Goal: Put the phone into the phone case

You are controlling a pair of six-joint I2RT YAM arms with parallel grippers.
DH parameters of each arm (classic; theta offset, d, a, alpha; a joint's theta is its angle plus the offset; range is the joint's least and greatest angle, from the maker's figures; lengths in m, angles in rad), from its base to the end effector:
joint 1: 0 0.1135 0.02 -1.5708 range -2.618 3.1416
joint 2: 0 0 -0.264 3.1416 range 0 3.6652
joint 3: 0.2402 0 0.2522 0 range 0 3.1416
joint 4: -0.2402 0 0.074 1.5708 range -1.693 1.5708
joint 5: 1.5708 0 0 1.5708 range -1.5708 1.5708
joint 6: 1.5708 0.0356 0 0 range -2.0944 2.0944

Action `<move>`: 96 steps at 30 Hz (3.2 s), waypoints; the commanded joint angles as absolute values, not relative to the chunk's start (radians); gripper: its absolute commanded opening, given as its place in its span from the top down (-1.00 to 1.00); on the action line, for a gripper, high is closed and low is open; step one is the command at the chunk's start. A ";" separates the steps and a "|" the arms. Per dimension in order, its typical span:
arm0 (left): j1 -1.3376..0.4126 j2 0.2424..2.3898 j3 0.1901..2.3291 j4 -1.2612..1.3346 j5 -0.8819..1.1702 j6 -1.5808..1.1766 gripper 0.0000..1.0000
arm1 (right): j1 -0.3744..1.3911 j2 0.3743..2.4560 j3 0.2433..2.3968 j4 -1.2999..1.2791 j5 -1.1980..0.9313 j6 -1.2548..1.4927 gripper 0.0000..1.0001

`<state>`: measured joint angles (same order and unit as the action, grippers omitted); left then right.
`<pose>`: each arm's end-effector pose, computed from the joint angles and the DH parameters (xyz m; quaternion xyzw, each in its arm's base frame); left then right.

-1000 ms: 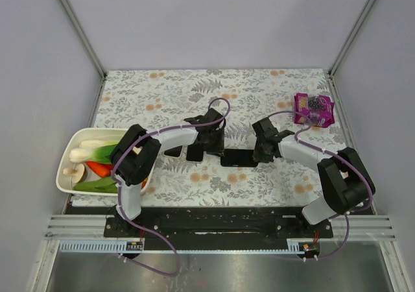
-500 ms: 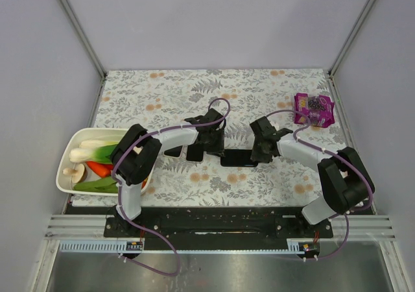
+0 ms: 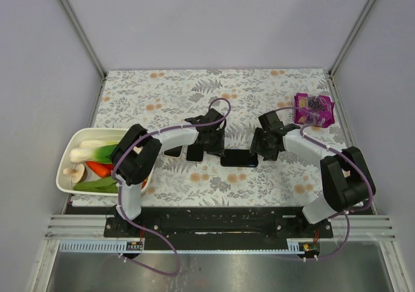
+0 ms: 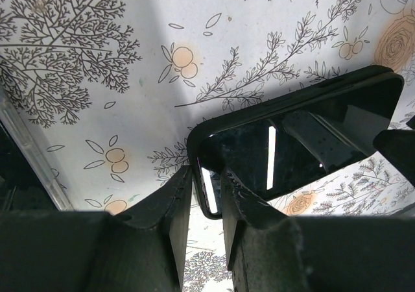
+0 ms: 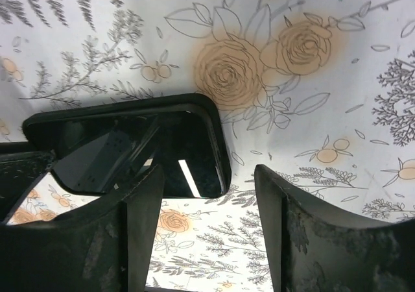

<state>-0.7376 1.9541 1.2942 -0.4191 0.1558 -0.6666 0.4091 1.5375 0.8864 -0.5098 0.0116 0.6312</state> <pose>0.2928 -0.2735 0.1593 0.0533 0.9657 -0.2144 0.1365 0.2627 0.1134 0.1761 0.1097 0.9729 0.0962 0.1794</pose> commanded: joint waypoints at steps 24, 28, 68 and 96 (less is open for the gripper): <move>-0.975 1.721 1.124 -0.359 0.057 -0.732 0.30 | 0.359 1.868 1.308 -0.564 -0.098 0.434 -0.12; -1.000 1.779 1.140 -0.336 0.074 -0.756 0.32 | 0.360 1.879 1.301 -0.566 -0.120 0.433 -0.10; -0.804 2.019 1.279 -0.347 0.026 -0.742 0.36 | 0.362 1.799 1.051 -0.496 -0.244 0.498 0.10; -0.683 2.095 1.428 -0.417 0.051 -0.692 0.36 | 0.394 1.585 0.729 -0.249 -0.308 0.747 0.14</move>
<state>-0.7670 2.0399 1.3891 -0.5198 0.3035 -0.7547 0.3447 1.6184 0.8009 -0.1547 -0.2104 0.6613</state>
